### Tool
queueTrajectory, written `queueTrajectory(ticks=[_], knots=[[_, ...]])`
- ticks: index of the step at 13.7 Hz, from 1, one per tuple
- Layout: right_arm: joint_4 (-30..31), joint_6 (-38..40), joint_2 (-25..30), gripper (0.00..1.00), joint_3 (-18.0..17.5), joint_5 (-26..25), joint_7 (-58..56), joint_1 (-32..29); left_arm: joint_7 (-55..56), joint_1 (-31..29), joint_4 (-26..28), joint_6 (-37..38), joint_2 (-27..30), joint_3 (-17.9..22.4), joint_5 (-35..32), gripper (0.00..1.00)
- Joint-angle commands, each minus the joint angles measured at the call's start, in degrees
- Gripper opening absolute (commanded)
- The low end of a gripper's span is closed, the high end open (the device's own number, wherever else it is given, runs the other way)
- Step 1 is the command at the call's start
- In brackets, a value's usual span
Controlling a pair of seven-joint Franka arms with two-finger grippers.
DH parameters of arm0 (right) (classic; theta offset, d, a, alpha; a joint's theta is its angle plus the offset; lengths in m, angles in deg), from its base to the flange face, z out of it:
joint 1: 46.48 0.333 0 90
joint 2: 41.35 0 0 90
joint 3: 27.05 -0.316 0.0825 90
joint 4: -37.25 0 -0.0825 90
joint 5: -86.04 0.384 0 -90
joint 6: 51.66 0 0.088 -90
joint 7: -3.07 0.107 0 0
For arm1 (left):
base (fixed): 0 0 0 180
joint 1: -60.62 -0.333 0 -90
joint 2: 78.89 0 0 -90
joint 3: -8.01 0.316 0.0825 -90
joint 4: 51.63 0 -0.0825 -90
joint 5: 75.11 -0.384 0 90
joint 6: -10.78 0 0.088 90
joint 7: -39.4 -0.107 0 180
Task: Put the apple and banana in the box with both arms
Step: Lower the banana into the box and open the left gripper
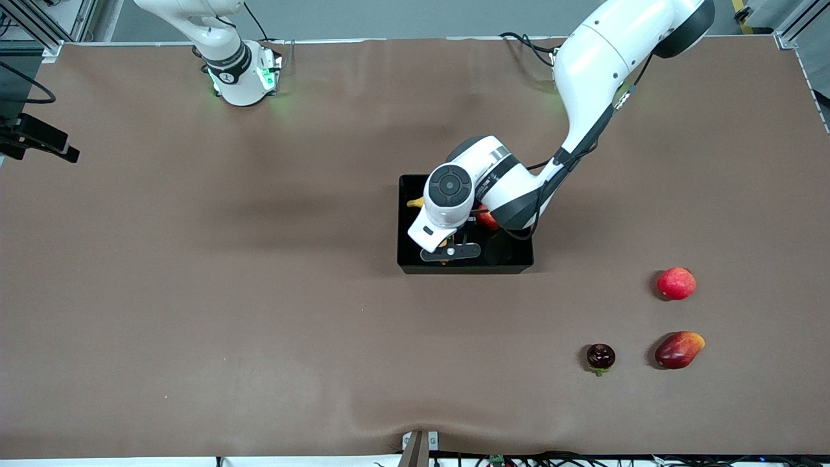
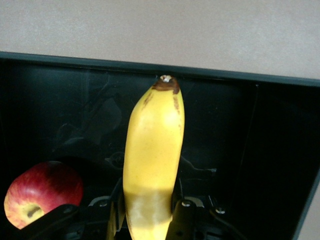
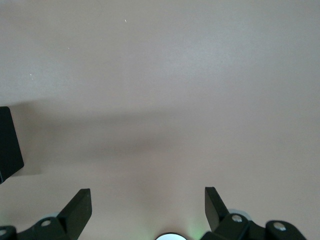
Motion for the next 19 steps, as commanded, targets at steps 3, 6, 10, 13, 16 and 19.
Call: queueTrajectory(ticks=[3, 6, 10, 13, 16, 19], knots=[[-1.02, 0.16, -0.4, 1.0, -0.41, 0.19, -0.12, -0.53, 2.73, 1.23, -0.79, 0.05, -1.5, 0.26, -0.8, 0.0], [-1.02, 0.25, -0.4, 1.0, -0.41, 0.19, -0.21, -0.53, 2.91, 1.24, 0.17, 0.05, -1.85, 0.35, -0.71, 0.0], [-1.02, 0.25, -0.4, 1.0, -0.41, 0.19, -0.21, -0.53, 5.02, 1.41, 0.09, 0.05, -2.99, 0.43, -0.71, 0.23], [-1.02, 0.16, -0.4, 1.0, -0.41, 0.19, -0.21, -0.53, 4.67, 1.59, -0.26, 0.05, -2.82, 0.52, -1.32, 1.0], [-1.02, 0.16, -0.4, 1.0, -0.41, 0.19, -0.21, -0.53, 4.58, 1.15, -0.53, 0.4, -0.37, 0.52, -3.68, 1.0], [-1.02, 0.25, -0.4, 1.0, -0.32, 0.19, -0.21, -0.53, 3.18, -2.53, -4.03, 6.26, 4.11, 0.52, -4.66, 1.0]])
